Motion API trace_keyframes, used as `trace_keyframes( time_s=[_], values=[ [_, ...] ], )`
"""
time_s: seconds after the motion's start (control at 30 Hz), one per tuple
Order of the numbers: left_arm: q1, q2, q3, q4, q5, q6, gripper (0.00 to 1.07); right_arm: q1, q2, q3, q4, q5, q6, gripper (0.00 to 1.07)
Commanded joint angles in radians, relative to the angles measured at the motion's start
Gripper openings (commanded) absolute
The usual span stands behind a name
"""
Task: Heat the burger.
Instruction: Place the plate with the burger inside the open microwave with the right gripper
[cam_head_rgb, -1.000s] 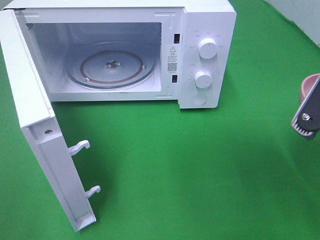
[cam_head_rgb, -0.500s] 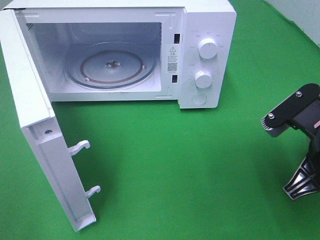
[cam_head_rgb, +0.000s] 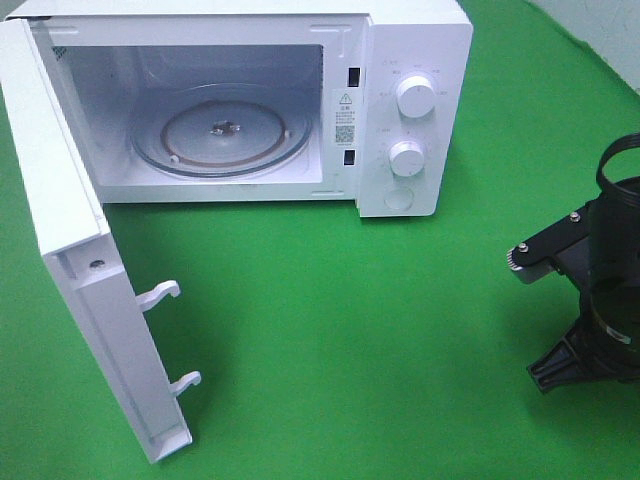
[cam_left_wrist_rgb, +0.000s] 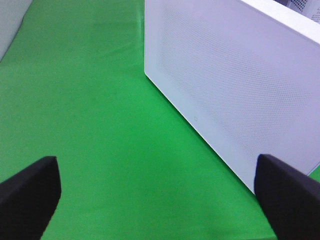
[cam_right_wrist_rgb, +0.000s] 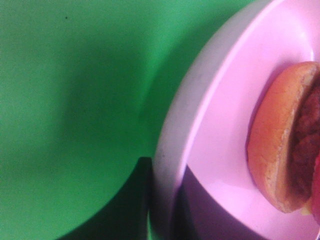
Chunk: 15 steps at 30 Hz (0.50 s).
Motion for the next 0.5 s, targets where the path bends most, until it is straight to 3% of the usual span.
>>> trace_keyframes(
  time_s=[0.03,0.5],
  values=[
    [0.003,-0.016,0.002,-0.001,-0.004,-0.001,0.98,-0.025,0.028,-0.008,-0.076,0.014,0.039,0.01],
    [0.003,-0.016,0.002,-0.001,-0.004,-0.001,0.98,-0.070,0.103,-0.008,-0.092,-0.042,0.067,0.10]
  ],
)
